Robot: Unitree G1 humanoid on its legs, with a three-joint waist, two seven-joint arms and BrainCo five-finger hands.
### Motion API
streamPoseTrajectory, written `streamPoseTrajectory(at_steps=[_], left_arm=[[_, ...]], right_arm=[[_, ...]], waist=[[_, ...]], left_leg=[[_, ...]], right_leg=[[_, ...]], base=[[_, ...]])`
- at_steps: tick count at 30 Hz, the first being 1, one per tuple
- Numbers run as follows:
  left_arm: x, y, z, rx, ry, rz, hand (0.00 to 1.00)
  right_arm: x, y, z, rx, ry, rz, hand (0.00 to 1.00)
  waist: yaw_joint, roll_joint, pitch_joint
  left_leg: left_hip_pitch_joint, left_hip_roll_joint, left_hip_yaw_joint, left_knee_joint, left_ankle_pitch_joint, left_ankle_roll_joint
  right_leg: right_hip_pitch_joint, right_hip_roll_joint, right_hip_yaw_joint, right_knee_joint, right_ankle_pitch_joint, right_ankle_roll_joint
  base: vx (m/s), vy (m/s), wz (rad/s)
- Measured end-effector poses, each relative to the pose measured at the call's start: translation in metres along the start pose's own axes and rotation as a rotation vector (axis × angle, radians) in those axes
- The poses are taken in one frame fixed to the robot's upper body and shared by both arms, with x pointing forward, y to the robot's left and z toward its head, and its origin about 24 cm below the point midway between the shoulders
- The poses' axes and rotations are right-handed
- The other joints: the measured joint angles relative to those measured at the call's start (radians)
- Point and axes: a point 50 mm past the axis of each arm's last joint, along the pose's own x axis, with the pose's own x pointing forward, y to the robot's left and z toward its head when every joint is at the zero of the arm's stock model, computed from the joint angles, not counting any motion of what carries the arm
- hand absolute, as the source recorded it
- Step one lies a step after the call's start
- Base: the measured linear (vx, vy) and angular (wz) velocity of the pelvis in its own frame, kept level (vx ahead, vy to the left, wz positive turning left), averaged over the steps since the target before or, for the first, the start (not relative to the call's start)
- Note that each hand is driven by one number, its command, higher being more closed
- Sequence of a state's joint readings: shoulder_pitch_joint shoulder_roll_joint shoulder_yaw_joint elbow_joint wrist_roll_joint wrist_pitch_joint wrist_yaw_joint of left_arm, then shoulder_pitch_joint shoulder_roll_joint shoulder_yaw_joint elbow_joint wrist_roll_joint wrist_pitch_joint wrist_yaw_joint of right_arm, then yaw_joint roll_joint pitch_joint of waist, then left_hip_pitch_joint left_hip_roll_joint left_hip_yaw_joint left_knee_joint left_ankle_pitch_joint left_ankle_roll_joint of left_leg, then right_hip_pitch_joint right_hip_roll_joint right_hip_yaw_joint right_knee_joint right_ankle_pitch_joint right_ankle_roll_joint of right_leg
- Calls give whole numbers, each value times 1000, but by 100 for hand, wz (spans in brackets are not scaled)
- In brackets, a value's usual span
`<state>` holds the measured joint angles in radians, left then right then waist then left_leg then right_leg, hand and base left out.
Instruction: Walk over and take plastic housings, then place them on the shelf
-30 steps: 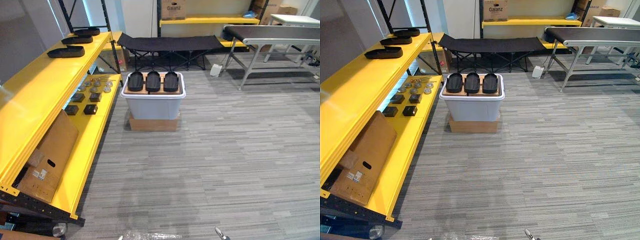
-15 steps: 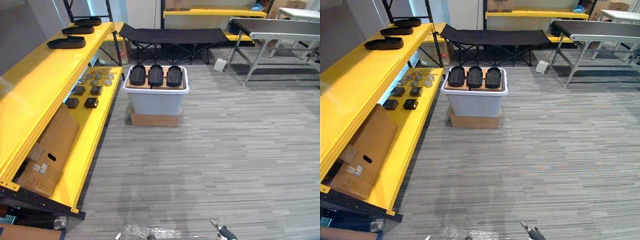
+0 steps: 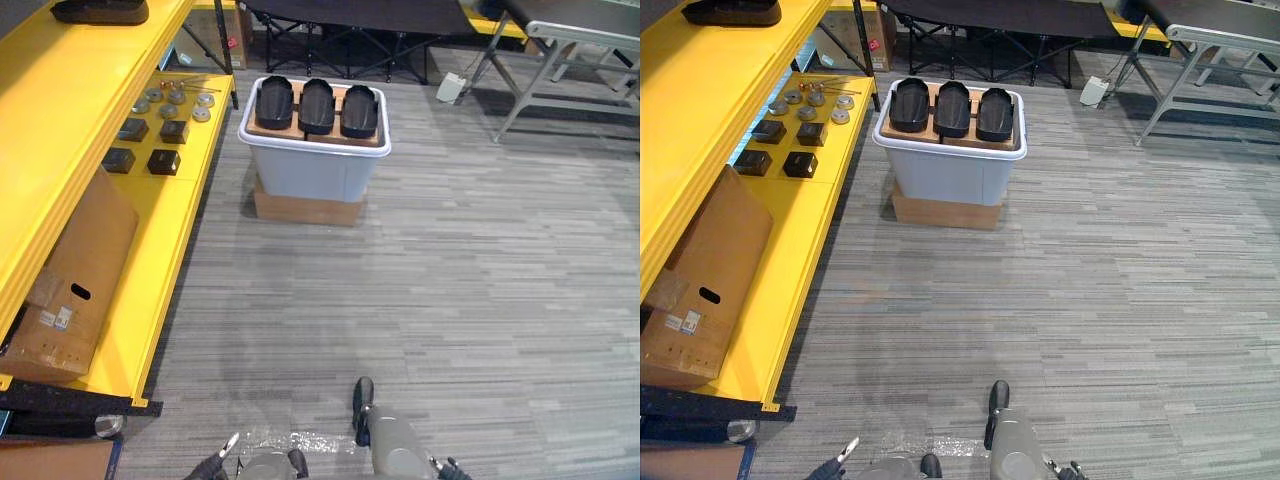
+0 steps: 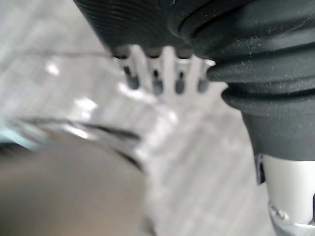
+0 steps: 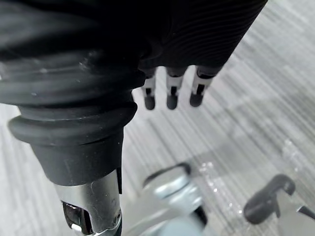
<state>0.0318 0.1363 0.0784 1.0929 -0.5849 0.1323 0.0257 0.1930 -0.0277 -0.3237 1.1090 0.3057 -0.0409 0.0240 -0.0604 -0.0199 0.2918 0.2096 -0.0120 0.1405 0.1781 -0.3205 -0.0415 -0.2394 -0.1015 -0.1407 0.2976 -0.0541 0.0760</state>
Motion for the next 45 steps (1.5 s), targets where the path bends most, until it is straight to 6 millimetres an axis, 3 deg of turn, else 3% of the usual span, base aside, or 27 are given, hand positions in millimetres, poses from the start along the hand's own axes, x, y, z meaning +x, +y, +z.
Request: streamPoseTrajectory(at_steps=[1, 3, 4, 5, 6, 8, 11, 13, 15, 16, 17, 18, 19, 20, 22, 26, 28, 29, 31, 33, 34, 35, 36, 37, 40, 42, 45], left_arm=[[-1, -2, -7, -30, 10, -6, 0], [-1, 1, -6, -87, 4, -6, 0], [-1, -3, -10, -101, 15, -19, 0], [-2, -5, -14, -111, 28, -25, 0], [-2, -9, -17, -123, 35, -43, 0], [-1, -13, -15, -139, 32, -61, 0], [-2, -15, -12, -167, 0, -104, 0], [-5, 2, -26, -119, 23, -63, 0], [-10, 17, -51, -88, 89, -23, 0], [-16, 29, -74, -44, 164, 14, 0], [-19, 40, -79, -14, 181, 38, 0], [-21, 50, -78, 29, 184, 69, 0], [-19, 51, -72, 82, 176, 81, 0], [-17, 51, -61, 110, 152, 79, 0], [-13, 49, -41, 123, 94, 59, 0], [-5, 5, 10, 133, -97, -71, 0], [-3, -10, 22, 100, -137, -110, 0], [-3, -13, 22, 88, -137, -121, 0], [-2, -15, 14, 43, -109, -127, 0], [-2, -10, 7, 32, -79, -104, 0], [-3, 2, 5, 19, -62, -72, 0], [-3, 4, 4, 24, -50, -56, 0], [-2, 2, -3, 13, -25, -34, 0], [-2, 4, -9, -13, -10, -10, 0], [-2, 2, -20, -64, 25, -2, 0], [-3, 3, -27, -71, 41, -7, 0], [-4, 4, -31, -101, 37, -21, 0]], right_arm=[[-1, -5, -3, 25, 11, -16, 0], [-3, -8, -10, 37, 28, -23, 0], [-2, -16, -1, 24, 1, -39, 0], [-2, -18, 4, 13, -14, -42, 0], [0, -22, 17, 5, -45, -53, 0], [2, -24, 31, 28, -95, -64, 0], [4, -13, 64, 67, -237, -35, 0], [4, -4, 81, 79, -299, -10, 0], [5, 2, 79, 81, -296, 2, 0], [6, 13, 77, 92, -291, 25, 0], [6, 18, 75, 88, -282, 32, 0], [6, 21, 70, 89, -258, 39, 0], [7, 28, 71, 83, -247, 60, 0], [7, 31, 70, 82, -239, 71, 0], [8, 30, 60, 85, -198, 63, 0], [9, 33, 61, 84, -179, 59, 0], [9, 27, 63, 93, -172, 33, 0], [9, 24, 64, 85, -172, 24, 0], [9, 12, 58, 63, -135, -8, 0], [8, 8, 47, 61, -79, -12, 0], [7, 8, 32, 72, -15, -11, 0], [7, 6, 27, 77, 3, -14, 0], [7, 3, 30, 82, 1, -11, 0], [8, 3, 33, 70, -1, -3, 0], [7, -8, 37, 45, -28, -17, 0], [6, -13, 38, 39, -64, -28, 0], [5, -7, 61, 30, -211, 7, 0]], waist=[[-7, 15, -12], [-6, -2, -27], [-4, 51, -40], [-2, 75, -40], [-1, 99, -27], [8, 100, -12], [44, 99, -10], [76, 109, -3], [94, 105, -1], [120, 55, -9], [121, 24, -23], [127, -16, -32], [133, -43, -29], [131, -43, -19], [126, -39, -12], [102, 7, -6], [96, 29, -8], [95, 38, -8], [98, 66, -12], [98, 52, -20], [101, 18, -40], [96, 21, -40], [86, 59, -41], [87, 64, -55], [73, 88, -63], [70, 101, -57], [65, 98, -58]], left_leg=[[-2, 36, -9, 44, -36, -56], [-112, 66, -19, 317, -45, -68], [-211, 139, -11, 537, -14, -81], [-268, 177, -4, 645, 12, -69], [-336, 229, 21, 790, 4, -30], [-359, 202, 42, 748, -12, -24], [-459, 88, 47, 431, 17, -44], [-510, 37, -36, 112, 163, -70], [-492, 55, -49, 48, 214, -63], [-481, 40, -40, 128, 255, -37], [-488, 22, -40, 177, 236, -5], [-485, 5, -25, 193, 224, 14], [-465, -8, -17, 198, 226, 44], [-437, -11, -17, 195, 220, 72], [-361, -19, -7, 179, 206, 90], [-254, -5, -30, 99, 181, 70], [-229, 34, -38, 105, 129, 45], [-226, 51, -43, 115, 113, 39], [-225, 141, -76, 204, 34, -24], [-226, 189, -109, 268, -20, -73], [-226, 221, -141, 306, -67, -124], [-220, 243, -163, 313, -82, -142], [-195, 302, -193, 288, -85, -147], [-192, 313, -203, 275, -47, -136], [-275, 323, -243, 416, 107, -34], [-280, 332, -193, 446, 98, -69], [-284, 258, -94, 184, 115, -138]], right_leg=[[2, 21, -2, 37, -13, -20], [30, 20, -6, 37, 12, -51], [62, 59, -36, 26, -16, -73], [83, 77, -45, 11, -26, -84], [146, 97, -55, -21, -38, -102], [268, 80, -67, -78, -39, -105], [348, 48, -50, -158, -63, -109], [370, 69, -21, -152, -122, -107], [422, 95, 14, -141, -171, -105], [446, 80, 66, -99, -235, -114], [443, 59, 76, -63, -280, -115], [423, 30, 85, 13, -305, -80], [338, 1, 78, 218, -305, -8], [283, -22, 64, 352, -306, 6], [249, -52, 34, 412, -322, 3], [167, -69, 3, 248, -317, 15], [94, -97, 38, 121, -255, 54], [85, -98, 53, 82, -230, 56], [64, -88, 88, -48, -120, 52], [65, -87, 87, -87, -69, 52], [68, -89, 89, -103, -18, 68], [66, -78, 83, -69, 60, 100], [47, -27, 51, 41, 26, 85], [7, -20, 44, 127, -43, 63], [44, -26, -23, 179, -96, 26], [158, -23, -78, 93, -84, 8], [235, -44, -163, -24, -76, 0]], base=[[443, -253, 53], [436, -303, 42], [344, -263, 18], [462, -265, 17], [499, -204, 22], [467, -181, 13], [372, -74, -13], [238, 46, -37], [381, 131, -74], [575, 211, -87], [511, 184, -75], [533, 132, -43], [502, 112, -32], [478, 105, -15], [443, 82, -1], [322, -7, 7], [295, -125, -8], [291, -210, 3], [346, -291, 14], [416, -436, 34], [439, -541, 47], [443, -611, 57], [401, -560, 36], [468, -619, 40], [342, -443, 48], [315, -352, 62], [173, -158, 44]])
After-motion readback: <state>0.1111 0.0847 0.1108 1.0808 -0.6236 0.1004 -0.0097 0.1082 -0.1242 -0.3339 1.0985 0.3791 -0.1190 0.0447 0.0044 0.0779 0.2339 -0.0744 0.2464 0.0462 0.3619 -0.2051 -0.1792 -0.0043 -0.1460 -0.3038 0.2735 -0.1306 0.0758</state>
